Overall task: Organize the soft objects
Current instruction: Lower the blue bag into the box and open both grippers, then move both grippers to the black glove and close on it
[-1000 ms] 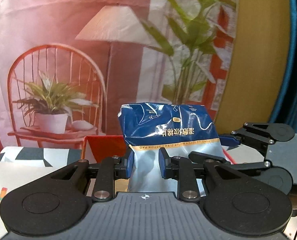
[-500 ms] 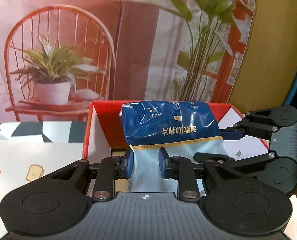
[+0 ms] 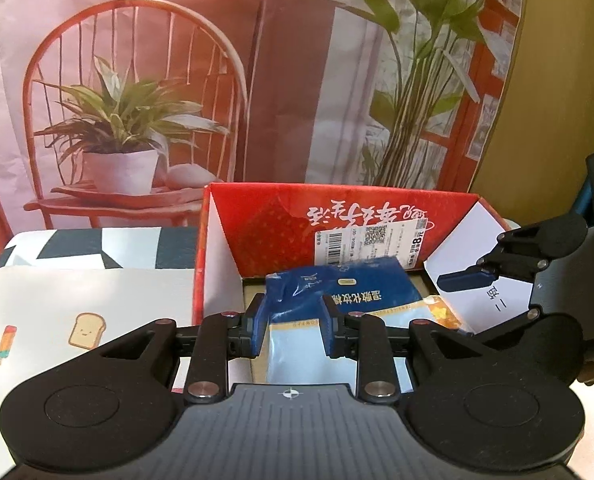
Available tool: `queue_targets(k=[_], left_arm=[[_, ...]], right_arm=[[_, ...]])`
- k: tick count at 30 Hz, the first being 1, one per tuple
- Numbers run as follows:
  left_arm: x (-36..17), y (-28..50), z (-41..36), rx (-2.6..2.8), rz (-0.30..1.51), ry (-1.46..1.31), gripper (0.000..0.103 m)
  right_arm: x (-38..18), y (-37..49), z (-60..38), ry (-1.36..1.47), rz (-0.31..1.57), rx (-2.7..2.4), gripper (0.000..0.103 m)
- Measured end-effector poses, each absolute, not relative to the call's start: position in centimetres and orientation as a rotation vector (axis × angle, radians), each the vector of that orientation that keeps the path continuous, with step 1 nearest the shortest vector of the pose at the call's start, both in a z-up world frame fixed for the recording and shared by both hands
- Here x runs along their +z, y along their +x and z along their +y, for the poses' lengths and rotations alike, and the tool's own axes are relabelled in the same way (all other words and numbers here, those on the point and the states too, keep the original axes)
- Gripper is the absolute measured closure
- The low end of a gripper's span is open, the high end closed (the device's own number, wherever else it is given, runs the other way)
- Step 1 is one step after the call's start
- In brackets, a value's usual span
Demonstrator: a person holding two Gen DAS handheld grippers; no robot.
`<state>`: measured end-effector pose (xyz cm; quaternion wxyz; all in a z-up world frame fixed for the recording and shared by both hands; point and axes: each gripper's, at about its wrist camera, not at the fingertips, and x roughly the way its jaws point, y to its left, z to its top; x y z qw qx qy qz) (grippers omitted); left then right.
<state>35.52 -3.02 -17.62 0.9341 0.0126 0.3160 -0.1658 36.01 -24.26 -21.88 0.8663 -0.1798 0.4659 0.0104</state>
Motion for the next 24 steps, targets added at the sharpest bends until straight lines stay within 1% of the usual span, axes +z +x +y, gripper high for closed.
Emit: queue_targets(k=[1,2,3,4,6,7,8,9,10,11,12,13,14,15,16,18,24], left_arm=[[-17.5,35.3,-2.9,-0.339,0.645,0.026,0.073],[-17.4,35.1,-2.8,-0.339,0.643,0.026,0.072],[-17.3,34.9,-2.7,-0.338,0.641,0.026,0.068],[-17.2,34.6,-2.6,-0.335,0.639,0.027,0.063],[-16.9,34.0,-2.4,-0.333,0.632,0.024,0.059],[-16.7,33.7,-2.3,-0.335,0.63,0.021,0.058],[-16.6,33.3,-2.2,-0.338,0.629,0.019,0.057],[-16.4,32.9,-2.1,-0.343,0.628,0.018,0.053],[-16.2,32.4,-1.9,-0.351,0.626,0.017,0.049],[-16.0,31.9,-1.7,-0.359,0.625,0.015,0.048],[-15.8,31.4,-1.6,-0.364,0.626,0.013,0.042],[-15.7,30.7,-1.4,-0.368,0.629,0.011,0.033],[-15.5,30.1,-1.2,-0.358,0.65,0.01,0.027],[-15.4,29.5,-1.0,-0.354,0.646,0.007,0.016],[-15.2,28.7,-0.9,-0.348,0.638,0.005,0.007],[-14.9,27.3,-0.5,-0.344,0.621,0.013,0.004],[-15.2,22.7,0.6,-0.322,0.631,0.034,0.004]], right_arm=[[-21.8,35.9,-24.2,-0.372,0.973,0.018,0.056],[-21.6,35.8,-24.3,-0.364,0.967,0.016,0.054],[-21.3,35.6,-24.4,-0.352,0.959,0.012,0.049],[-20.9,35.4,-24.5,-0.336,0.947,0.006,0.046],[-19.9,34.8,-24.9,-0.29,0.92,-0.007,0.034],[-19.4,34.5,-25.1,-0.257,0.903,-0.011,0.031],[-18.9,34.0,-25.3,-0.217,0.882,-0.013,0.022],[-18.4,33.3,-25.5,-0.174,0.857,-0.022,0.011],[-18.0,32.8,-25.6,-0.144,0.837,-0.03,0.007],[-17.6,32.1,-25.8,-0.117,0.811,-0.039,0.003],[-17.2,31.4,-25.8,-0.099,0.79,-0.047,0.001],[-16.9,30.8,-25.8,-0.087,0.774,-0.052,0.001],[-16.7,30.0,-25.7,-0.074,0.755,-0.055,0.001],[-16.5,29.4,-25.7,-0.064,0.742,-0.061,0.001],[-16.3,28.6,-25.6,-0.052,0.723,-0.069,0.0],[-16.2,27.2,-25.5,-0.03,0.688,-0.082,0.0],[-16.2,22.1,-24.9,0.065,0.581,-0.12,0.0]])
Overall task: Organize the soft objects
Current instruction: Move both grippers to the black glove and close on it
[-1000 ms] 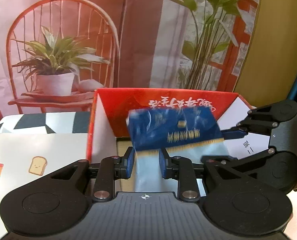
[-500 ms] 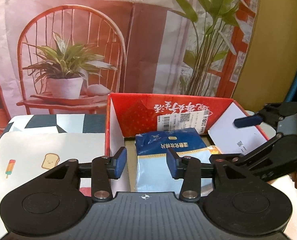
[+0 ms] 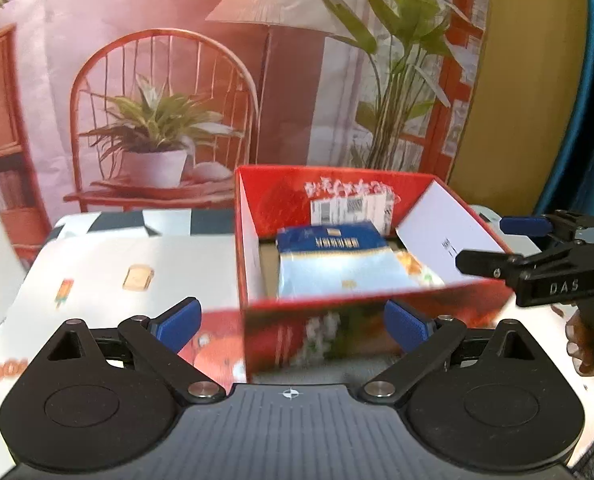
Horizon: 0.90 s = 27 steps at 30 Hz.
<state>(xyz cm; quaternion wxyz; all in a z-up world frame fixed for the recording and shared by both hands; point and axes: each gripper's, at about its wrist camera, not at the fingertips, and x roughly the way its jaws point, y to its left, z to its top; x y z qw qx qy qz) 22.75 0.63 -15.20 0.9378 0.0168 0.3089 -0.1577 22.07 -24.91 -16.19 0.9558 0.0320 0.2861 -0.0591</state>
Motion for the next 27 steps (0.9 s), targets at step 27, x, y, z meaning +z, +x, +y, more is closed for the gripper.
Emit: queue_targets(k=[27], left_arm=[[-24.2,8.5,-1.3,-0.45,0.853,-0.013,0.024]], right_arm=[[-25.1,6.0,-17.3,0.084,0.787,-0.047,0.0]])
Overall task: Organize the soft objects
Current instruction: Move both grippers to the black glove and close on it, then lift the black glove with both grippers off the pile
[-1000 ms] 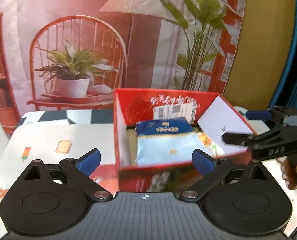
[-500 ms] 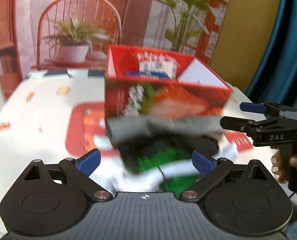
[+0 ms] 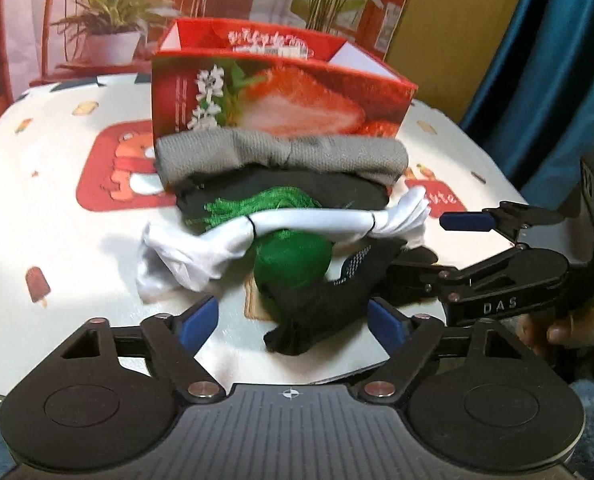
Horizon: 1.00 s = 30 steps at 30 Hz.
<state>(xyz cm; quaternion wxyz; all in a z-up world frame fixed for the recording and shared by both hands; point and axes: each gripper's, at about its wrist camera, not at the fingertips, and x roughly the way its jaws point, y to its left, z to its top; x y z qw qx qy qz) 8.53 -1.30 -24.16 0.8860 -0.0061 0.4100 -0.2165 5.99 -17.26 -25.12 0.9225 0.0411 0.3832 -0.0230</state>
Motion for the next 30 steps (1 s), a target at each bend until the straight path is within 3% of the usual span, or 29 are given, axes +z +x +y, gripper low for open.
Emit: queue_targets(k=[2,4,8,30], left_arm=[[-24.9,8.9,-1.3,-0.453,0.876,-0.03,0.031],[-25.6,9.2,-1.2,-0.464,0.901,-0.049,0.05],[-26.7,9.8,-0.9,-0.491,0.926,-0.113,0.065],[-27.8,10.5,0.2,-0.423,0.945,-0.19,0.069]], right_arm=[[-25.9,6.1,-17.1,0.083,0.81,-0.043,0.0],[-26.8,6.2,-16.7,0.074,0.831,-0.036,0.0],[-28.0,6.3,-16.6,0.068,0.858,-0.031,0.0],[-29.5,6.4,-16.6,0.043,0.874,-0.042,0.0]])
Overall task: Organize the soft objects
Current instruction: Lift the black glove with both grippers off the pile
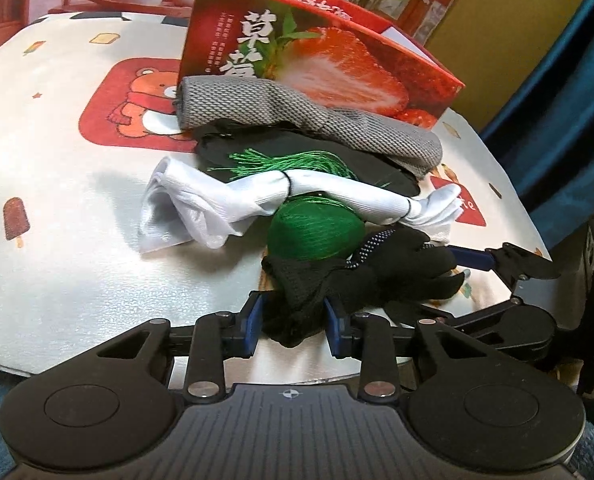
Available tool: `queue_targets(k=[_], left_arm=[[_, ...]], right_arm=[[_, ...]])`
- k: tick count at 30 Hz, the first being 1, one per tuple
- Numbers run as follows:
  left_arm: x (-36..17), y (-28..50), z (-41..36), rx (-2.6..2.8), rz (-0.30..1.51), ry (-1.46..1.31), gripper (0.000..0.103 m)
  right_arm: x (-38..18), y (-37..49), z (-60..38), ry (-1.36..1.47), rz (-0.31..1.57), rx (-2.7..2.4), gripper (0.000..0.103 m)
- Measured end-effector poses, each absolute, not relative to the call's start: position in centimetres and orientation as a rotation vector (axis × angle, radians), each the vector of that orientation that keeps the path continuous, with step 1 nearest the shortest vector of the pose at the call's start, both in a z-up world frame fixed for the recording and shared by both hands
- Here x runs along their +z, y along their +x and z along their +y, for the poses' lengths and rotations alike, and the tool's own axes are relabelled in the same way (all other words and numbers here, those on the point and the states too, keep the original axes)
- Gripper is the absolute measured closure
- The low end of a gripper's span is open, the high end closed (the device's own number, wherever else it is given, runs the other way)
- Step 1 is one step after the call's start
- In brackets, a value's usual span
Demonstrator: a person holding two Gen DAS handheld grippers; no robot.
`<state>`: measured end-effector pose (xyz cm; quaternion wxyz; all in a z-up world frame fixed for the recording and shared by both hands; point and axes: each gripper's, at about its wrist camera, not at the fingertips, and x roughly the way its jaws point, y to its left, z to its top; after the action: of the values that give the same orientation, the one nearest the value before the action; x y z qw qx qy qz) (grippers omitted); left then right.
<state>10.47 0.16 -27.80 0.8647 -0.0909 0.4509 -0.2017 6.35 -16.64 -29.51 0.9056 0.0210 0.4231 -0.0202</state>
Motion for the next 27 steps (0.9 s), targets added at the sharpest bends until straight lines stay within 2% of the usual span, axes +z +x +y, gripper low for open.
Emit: queue_targets(k=[13,18,20,22,25,27], left_arm=[[-28.2,10.9,0.4,-0.4,0.958,-0.198,0.068],[-28.4,10.9,0.3,-0.392,0.962,-0.204,0.068],[-28.4,10.9,0.2,-0.391,0.961,-0.201,0.068],[-28.4,10.9,0.2,-0.39,0.959,-0.198,0.068],[-28.4,10.9,0.1,-0.39,0.958,-0.197,0.068],[-28.3,10.8,0.1,-0.391,0.955,-0.195,0.069]], right_arm=[[-29.4,7.5,-15.9,-0.001,0.882,0.053,0.001],[-29.1,7.7,-15.8,-0.012,0.859,0.069,0.014],[-29.0,7.7,-15.8,-0.012,0.854,0.072,0.016],[-29.0,7.7,-15.8,-0.012,0.846,0.079,0.021],[-28.7,7.4,-15.6,-0.016,0.829,0.099,0.04],[-28.4,7.3,-15.3,-0.023,0.82,0.123,0.058]])
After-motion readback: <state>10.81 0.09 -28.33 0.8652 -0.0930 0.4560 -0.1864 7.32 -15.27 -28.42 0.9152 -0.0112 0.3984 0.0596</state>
